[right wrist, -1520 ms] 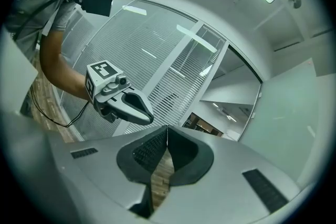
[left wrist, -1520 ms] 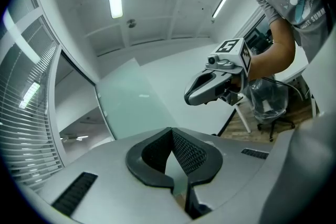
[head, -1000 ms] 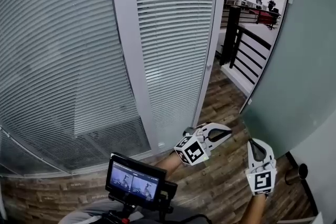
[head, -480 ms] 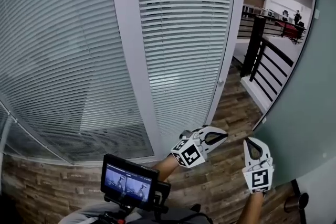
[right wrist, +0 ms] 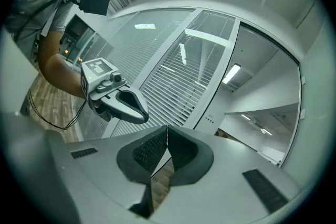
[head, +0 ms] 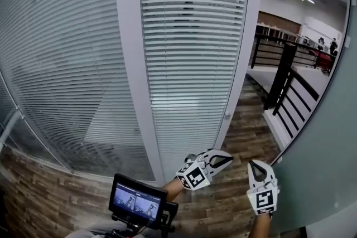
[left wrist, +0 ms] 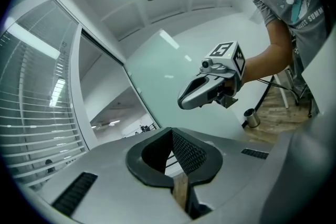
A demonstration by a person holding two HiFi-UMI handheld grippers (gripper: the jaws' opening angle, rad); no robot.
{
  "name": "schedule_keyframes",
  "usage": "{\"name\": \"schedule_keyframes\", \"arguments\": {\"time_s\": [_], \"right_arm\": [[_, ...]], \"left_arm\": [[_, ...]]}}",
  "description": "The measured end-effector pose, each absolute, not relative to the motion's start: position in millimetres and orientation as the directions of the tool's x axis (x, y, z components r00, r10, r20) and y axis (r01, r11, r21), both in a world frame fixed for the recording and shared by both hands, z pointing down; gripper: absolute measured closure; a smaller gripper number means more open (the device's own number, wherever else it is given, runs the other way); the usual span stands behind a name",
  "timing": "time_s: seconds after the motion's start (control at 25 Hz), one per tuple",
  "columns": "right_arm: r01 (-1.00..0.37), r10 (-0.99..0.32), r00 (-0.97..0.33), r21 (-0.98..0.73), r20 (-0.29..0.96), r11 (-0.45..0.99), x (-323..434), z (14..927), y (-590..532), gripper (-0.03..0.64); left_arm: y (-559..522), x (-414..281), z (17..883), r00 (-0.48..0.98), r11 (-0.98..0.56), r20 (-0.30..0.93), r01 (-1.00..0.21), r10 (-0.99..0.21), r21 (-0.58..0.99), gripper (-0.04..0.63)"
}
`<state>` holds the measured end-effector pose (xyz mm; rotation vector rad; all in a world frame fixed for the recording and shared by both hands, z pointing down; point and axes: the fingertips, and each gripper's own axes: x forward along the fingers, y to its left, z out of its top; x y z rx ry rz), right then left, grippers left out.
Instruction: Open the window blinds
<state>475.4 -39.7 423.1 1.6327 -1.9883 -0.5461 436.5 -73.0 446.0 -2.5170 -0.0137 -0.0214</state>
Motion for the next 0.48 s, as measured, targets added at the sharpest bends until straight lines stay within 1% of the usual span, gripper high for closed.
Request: {"name": "schedule_keyframes", "arguments": {"time_s": [0.2, 0.36, 0.48], "right_arm": [[-0.778, -0.976, -0.187, 0.589, 0.111, 0.216, 479, 415, -51, 0.614], [-0.771, -0.969, -0.211, 0.589, 0.127, 0.245, 486, 417, -56, 0.614], [-0.787, -0.969, -0.219, 0.567, 0.112, 0.244, 492, 407, -74, 0.614]], "left_arm": [[-80, 434, 443, 0.999, -0.791, 0.005, -0.031, -0.043, -0.611, 0.595], [-87, 428, 447, 0.996, -0.799, 0.011, -0.063, -0.086, -0.598, 0.595], [-107, 430, 438, 0.993, -0.799, 0.0, -0.096, -0.119, -0.594, 0.595]]}}
